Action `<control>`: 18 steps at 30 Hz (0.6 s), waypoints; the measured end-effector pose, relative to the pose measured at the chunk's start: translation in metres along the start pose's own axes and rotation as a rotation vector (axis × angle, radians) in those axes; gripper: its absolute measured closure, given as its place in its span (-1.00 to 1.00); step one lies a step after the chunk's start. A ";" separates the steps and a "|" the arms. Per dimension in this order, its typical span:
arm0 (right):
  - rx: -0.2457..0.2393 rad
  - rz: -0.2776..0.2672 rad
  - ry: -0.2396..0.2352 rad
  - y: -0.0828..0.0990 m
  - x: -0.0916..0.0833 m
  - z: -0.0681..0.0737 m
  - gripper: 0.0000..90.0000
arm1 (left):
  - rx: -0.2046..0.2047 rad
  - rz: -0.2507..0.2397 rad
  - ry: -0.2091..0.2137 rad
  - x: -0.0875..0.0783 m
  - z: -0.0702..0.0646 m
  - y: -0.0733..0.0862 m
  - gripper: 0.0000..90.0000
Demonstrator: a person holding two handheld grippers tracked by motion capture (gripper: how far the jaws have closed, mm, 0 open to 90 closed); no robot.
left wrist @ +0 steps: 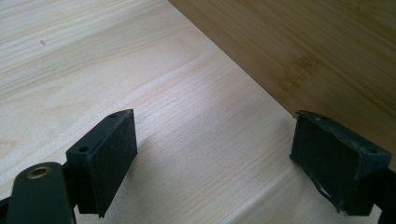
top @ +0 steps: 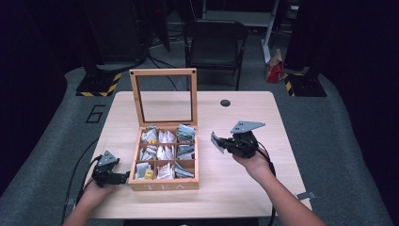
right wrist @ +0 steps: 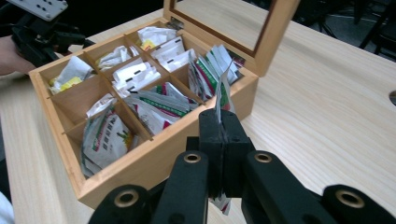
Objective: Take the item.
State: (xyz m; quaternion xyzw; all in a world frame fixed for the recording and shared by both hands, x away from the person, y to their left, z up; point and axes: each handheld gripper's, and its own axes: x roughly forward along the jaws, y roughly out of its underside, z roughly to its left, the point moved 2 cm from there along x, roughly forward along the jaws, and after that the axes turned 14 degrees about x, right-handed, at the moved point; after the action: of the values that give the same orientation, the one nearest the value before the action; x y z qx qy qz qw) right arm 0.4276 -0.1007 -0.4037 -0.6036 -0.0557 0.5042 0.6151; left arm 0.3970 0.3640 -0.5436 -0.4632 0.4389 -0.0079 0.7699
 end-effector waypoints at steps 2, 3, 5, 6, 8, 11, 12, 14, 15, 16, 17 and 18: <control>0.001 -0.003 0.007 0.001 -0.002 -0.003 1.00 | 0.000 0.000 0.000 0.000 0.000 0.000 -0.69; 0.010 -0.004 0.012 0.002 -0.002 -0.004 1.00 | -0.003 -0.001 0.002 0.000 0.000 0.000 -0.69; 0.012 -0.005 0.020 0.004 -0.004 -0.008 1.00 | -0.001 0.000 0.001 0.000 0.000 0.000 -0.69; 0.018 -0.005 0.024 0.005 -0.005 -0.010 0.99 | -0.002 -0.001 0.002 0.000 0.000 0.000 -0.69; 0.020 -0.008 0.030 0.006 -0.006 -0.013 1.00 | -0.002 -0.001 0.002 0.000 0.000 0.000 -0.69; 0.031 -0.015 0.046 0.008 -0.008 -0.018 1.00 | 0.000 0.000 0.001 0.000 0.000 0.000 -0.69; 0.031 -0.015 0.046 0.008 -0.008 -0.018 1.00 | -0.002 -0.001 0.002 0.000 0.000 0.000 -0.69; 0.036 -0.015 0.057 0.009 -0.009 -0.021 0.99 | -0.002 -0.001 0.002 0.000 0.000 0.000 -0.69; 0.032 -0.014 0.061 0.010 -0.009 -0.023 0.99 | -0.001 -0.001 0.002 0.000 0.000 0.000 -0.69; 0.034 -0.015 0.069 0.011 -0.009 -0.024 0.99 | -0.003 -0.001 0.002 0.000 0.000 0.000 -0.69; 0.034 -0.016 0.070 0.011 -0.009 -0.025 0.99 | -0.003 -0.001 0.002 0.000 0.000 0.000 -0.69; 0.034 -0.014 0.076 0.012 -0.010 -0.027 1.00 | -0.002 -0.001 0.002 0.000 0.000 0.000 -0.69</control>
State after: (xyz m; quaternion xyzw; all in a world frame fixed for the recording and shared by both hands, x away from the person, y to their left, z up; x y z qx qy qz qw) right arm 0.4344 -0.1287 -0.4157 -0.6112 -0.0281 0.4775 0.6306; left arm 0.3970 0.3638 -0.5437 -0.4642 0.4394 -0.0083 0.7690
